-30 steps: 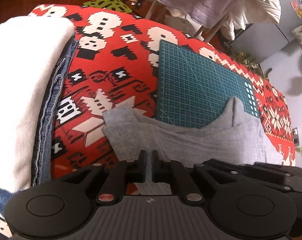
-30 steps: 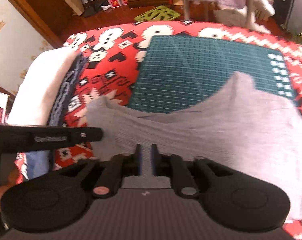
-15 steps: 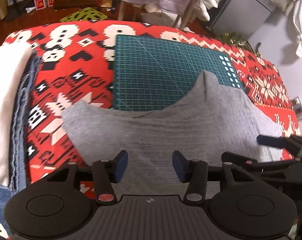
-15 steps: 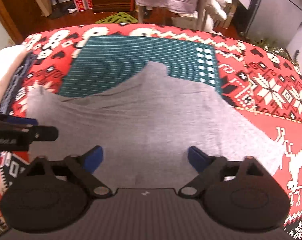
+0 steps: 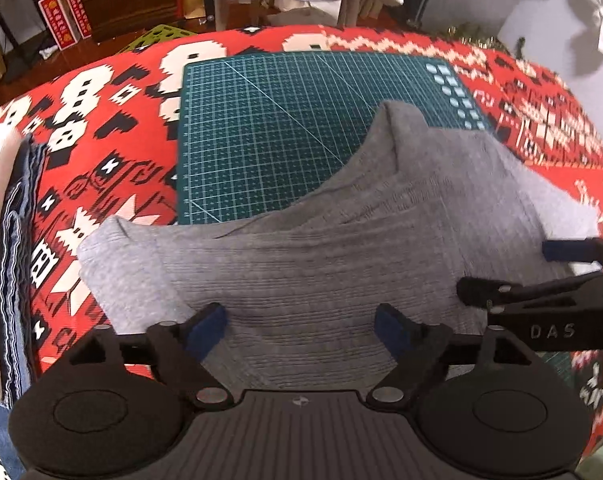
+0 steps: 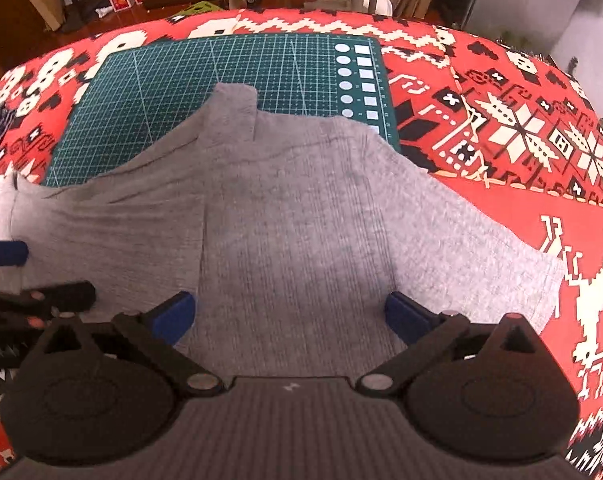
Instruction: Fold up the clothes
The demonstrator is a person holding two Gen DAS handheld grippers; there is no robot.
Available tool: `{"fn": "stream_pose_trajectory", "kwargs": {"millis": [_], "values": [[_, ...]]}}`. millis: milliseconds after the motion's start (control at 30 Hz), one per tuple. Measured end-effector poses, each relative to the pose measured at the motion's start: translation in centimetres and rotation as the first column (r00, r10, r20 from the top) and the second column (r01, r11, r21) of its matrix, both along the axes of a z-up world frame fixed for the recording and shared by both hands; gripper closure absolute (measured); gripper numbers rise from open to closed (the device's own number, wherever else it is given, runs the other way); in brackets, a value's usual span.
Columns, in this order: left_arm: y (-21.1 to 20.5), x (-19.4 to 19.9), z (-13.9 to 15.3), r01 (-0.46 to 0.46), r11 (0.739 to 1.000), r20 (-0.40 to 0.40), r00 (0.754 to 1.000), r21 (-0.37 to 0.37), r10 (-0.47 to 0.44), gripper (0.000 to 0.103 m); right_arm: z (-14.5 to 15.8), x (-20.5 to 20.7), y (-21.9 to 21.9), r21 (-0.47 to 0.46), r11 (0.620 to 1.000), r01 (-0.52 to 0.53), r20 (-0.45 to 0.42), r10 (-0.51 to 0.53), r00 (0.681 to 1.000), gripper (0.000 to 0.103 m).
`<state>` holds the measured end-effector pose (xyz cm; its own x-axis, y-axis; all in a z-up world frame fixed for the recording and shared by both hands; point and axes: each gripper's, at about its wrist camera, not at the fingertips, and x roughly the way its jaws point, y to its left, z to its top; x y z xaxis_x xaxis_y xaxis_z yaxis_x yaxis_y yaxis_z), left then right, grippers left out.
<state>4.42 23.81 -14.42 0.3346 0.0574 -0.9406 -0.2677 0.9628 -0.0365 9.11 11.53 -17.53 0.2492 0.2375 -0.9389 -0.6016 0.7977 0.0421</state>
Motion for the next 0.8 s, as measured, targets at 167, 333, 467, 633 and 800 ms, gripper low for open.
{"fn": "stream_pose_trajectory", "kwargs": {"millis": [167, 333, 467, 633, 800], "values": [[-0.2, 0.4, -0.3, -0.020, 1.000, -0.019, 1.000, 0.004, 0.020, 0.013, -0.1, 0.2, 0.0, -0.021, 1.000, 0.012, -0.003, -0.012, 1.000, 0.000], [-0.4, 1.2, -0.7, -0.001, 1.000, -0.062, 0.998, -0.004, 0.001, 0.002, -0.3, 0.5, -0.2, -0.043, 0.999, 0.014, -0.008, -0.014, 1.000, 0.000], [-0.2, 1.3, -0.9, 0.001, 1.000, -0.071, 0.997, -0.020, -0.003, 0.000, -0.4, 0.9, -0.1, -0.068, 0.998, 0.007, -0.025, -0.009, 1.000, 0.000], [-0.2, 1.0, -1.2, -0.010, 1.000, -0.069, 0.998, -0.023, 0.008, 0.000, -0.4, 1.1, -0.1, -0.073, 0.997, 0.007, -0.036, -0.010, 0.999, 0.000], [0.2, 0.8, -1.0, -0.010, 1.000, -0.098, 0.995, -0.030, 0.007, 0.013, 0.8, 2.0, -0.2, -0.083, 0.997, -0.008, -0.064, 0.003, 0.998, 0.001]]}}
